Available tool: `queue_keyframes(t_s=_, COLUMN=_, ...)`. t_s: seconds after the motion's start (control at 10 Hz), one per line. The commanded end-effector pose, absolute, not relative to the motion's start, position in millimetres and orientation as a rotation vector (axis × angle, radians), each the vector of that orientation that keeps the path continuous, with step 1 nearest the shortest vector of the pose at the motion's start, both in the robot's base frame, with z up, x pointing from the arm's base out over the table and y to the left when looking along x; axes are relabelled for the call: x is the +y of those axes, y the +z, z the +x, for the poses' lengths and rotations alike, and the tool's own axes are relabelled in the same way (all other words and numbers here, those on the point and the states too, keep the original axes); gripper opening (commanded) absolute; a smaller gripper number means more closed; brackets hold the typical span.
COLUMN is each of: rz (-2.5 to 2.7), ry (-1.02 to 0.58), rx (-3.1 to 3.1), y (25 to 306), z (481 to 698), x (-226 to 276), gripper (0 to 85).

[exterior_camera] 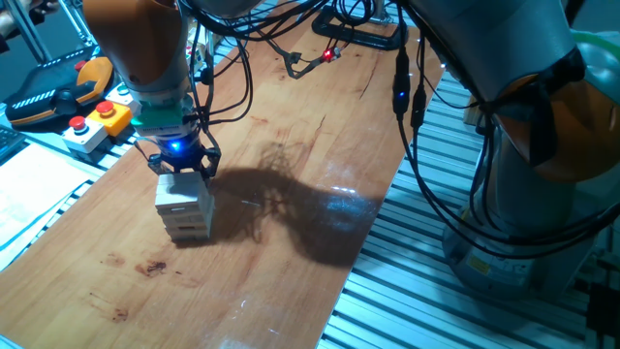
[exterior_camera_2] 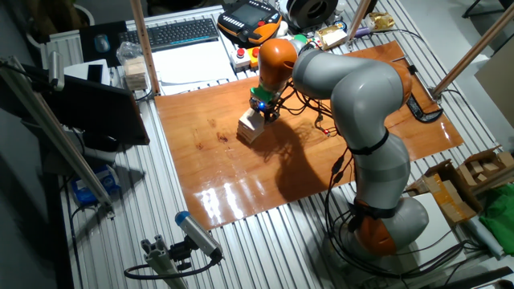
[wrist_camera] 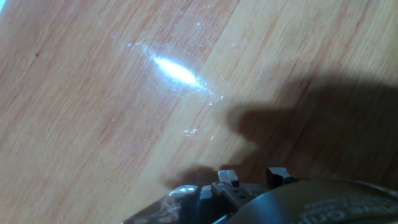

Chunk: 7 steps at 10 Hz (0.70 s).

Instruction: Play Jenga

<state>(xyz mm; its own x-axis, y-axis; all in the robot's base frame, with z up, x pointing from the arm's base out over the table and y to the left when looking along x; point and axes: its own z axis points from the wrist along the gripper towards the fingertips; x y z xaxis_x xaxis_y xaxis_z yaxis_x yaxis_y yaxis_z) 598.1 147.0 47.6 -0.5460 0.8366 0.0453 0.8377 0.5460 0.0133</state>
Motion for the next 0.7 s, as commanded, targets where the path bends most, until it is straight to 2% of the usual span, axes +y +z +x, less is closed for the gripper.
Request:
queue_keyframes(t_s=0.0, rz=-1.481, ry=-0.051, rx=-2.733, y=47.8, z=598.3, x=146.9, gripper=1.0)
queue_keyframes(t_s=0.6, rz=-1.480, ry=-0.039, rx=-2.732, y=49.6, z=599.7, x=146.7, gripper=1.0)
